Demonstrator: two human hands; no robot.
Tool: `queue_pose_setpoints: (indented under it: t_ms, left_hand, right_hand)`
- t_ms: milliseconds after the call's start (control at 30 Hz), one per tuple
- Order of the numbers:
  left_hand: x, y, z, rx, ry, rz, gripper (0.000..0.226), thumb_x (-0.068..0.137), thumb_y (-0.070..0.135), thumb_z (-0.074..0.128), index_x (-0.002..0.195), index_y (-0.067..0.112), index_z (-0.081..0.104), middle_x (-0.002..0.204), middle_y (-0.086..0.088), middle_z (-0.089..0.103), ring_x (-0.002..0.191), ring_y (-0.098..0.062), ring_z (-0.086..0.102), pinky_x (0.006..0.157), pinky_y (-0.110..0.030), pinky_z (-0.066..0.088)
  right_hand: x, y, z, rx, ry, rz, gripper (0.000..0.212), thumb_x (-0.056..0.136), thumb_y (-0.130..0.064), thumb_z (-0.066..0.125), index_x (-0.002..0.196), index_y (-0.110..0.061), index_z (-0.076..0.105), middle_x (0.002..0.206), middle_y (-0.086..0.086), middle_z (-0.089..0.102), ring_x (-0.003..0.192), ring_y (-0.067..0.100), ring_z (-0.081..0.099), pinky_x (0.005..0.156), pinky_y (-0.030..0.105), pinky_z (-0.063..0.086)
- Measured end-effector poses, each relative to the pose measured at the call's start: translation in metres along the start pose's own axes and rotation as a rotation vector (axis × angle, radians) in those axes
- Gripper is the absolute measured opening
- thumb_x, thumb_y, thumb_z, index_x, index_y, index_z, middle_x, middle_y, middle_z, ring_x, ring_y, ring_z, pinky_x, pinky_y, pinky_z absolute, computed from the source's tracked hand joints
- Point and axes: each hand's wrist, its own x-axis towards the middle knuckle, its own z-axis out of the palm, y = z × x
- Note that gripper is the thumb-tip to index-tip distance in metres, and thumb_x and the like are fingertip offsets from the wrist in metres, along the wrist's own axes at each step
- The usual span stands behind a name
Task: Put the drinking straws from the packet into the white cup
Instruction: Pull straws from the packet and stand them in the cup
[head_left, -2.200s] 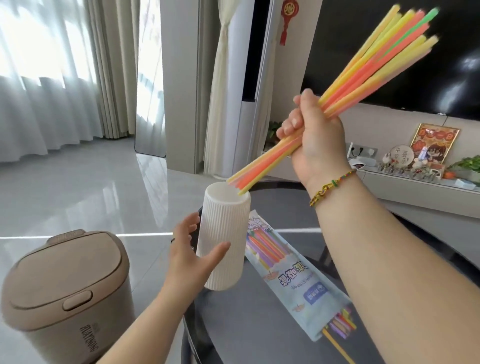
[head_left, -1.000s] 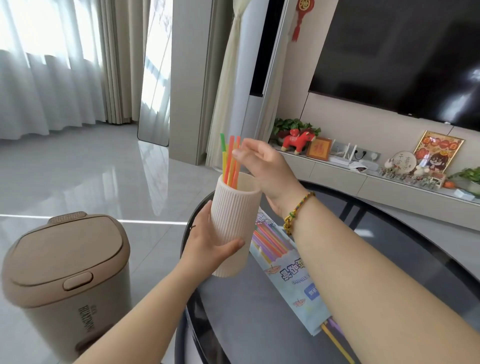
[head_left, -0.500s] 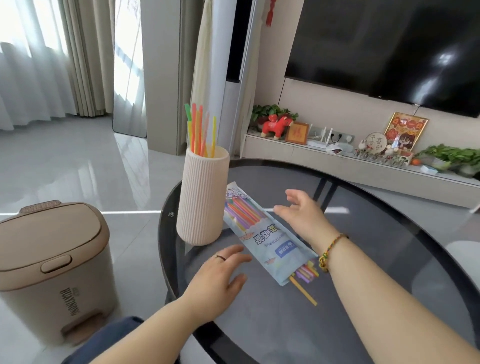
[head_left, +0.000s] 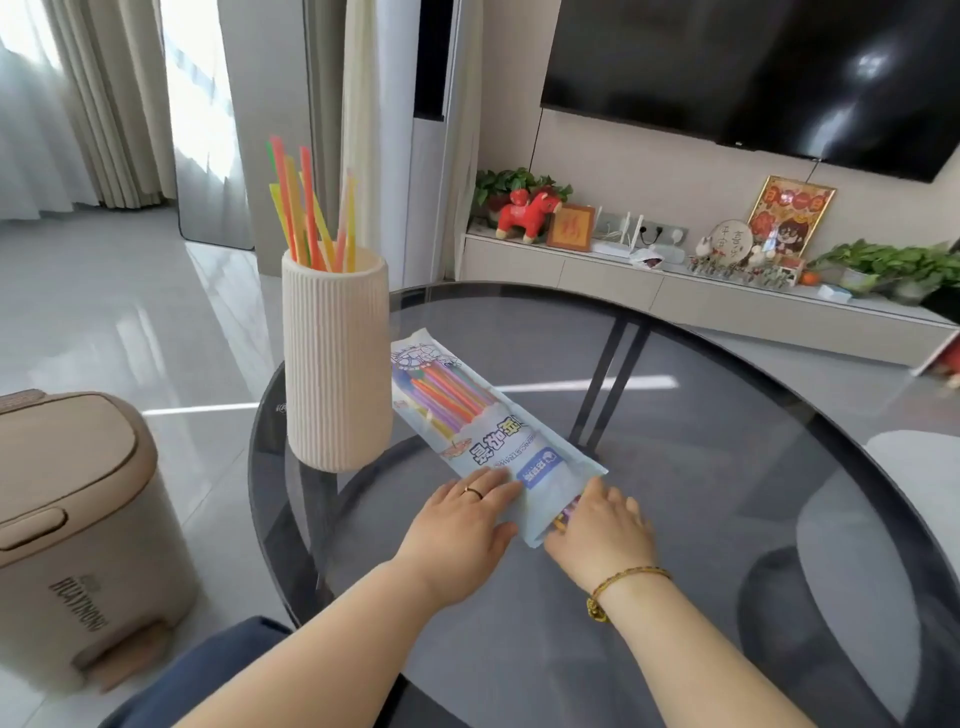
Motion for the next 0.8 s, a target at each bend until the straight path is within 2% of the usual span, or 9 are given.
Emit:
queue_pose_setpoints:
  t_ms: [167,333,433,567,667,800]
  left_hand:
    - [0.005,-0.003,0.003,-0.003,0.009,-0.002,0.047,0.094,0.031,0.035,0.139,0.026,0.023,0.153,0.008,0.017,0.138,-0.01,0.02,0.102,-0.016,0.005]
    - [0.005,-0.002,0.005,0.021,0.025,-0.015,0.056,0.093,0.034,0.035,0.142,0.027,0.009,0.155,0.006,0.007,0.141,-0.011,0.008,0.108,-0.02,0.0]
    - [0.008,0.002,0.006,0.079,0.037,0.016,0.061,0.092,0.036,0.037,0.143,0.027,0.004,0.156,0.004,0.001,0.142,-0.011,0.002,0.112,-0.025,-0.005]
    - [0.018,0.006,0.008,0.124,0.006,0.02,0.062,0.09,0.041,0.039,0.142,0.031,0.006,0.156,0.006,0.0,0.142,-0.013,-0.002,0.115,-0.034,0.0]
    - [0.024,0.007,0.009,0.157,0.015,-0.004,0.057,0.092,0.041,0.035,0.141,0.032,0.009,0.156,0.005,0.002,0.142,-0.014,0.0,0.115,-0.036,0.002]
    - [0.025,0.005,0.009,0.147,0.019,-0.027,0.052,0.094,0.04,0.031,0.141,0.032,0.011,0.155,0.004,0.007,0.142,-0.014,0.005,0.115,-0.033,0.004]
  right_hand:
    - [0.016,-0.005,-0.004,-0.04,0.016,0.025,0.04,0.087,-0.022,0.048,0.122,-0.005,0.039,0.13,0.011,0.049,0.122,0.027,0.045,0.096,0.034,0.04]
    - [0.022,-0.004,-0.004,-0.063,0.012,-0.02,0.027,0.094,-0.014,0.036,0.118,-0.002,0.04,0.123,0.013,0.058,0.111,0.03,0.057,0.084,0.034,0.047]
    - [0.021,-0.006,-0.005,-0.101,0.016,-0.066,0.027,0.094,-0.011,0.031,0.118,-0.001,0.04,0.122,0.014,0.058,0.111,0.03,0.057,0.085,0.035,0.047]
    - [0.022,-0.009,-0.003,-0.124,-0.008,-0.107,0.035,0.094,-0.01,0.032,0.126,0.002,0.032,0.126,0.014,0.056,0.114,0.029,0.056,0.088,0.035,0.047]
    - [0.023,-0.007,0.0,-0.15,-0.007,-0.135,0.044,0.093,-0.008,0.032,0.134,0.005,0.024,0.129,0.015,0.054,0.116,0.029,0.055,0.089,0.035,0.046]
    - [0.021,0.003,0.002,-0.167,-0.002,-0.143,0.035,0.094,-0.012,0.033,0.126,0.003,0.033,0.123,0.014,0.058,0.111,0.03,0.058,0.084,0.034,0.047]
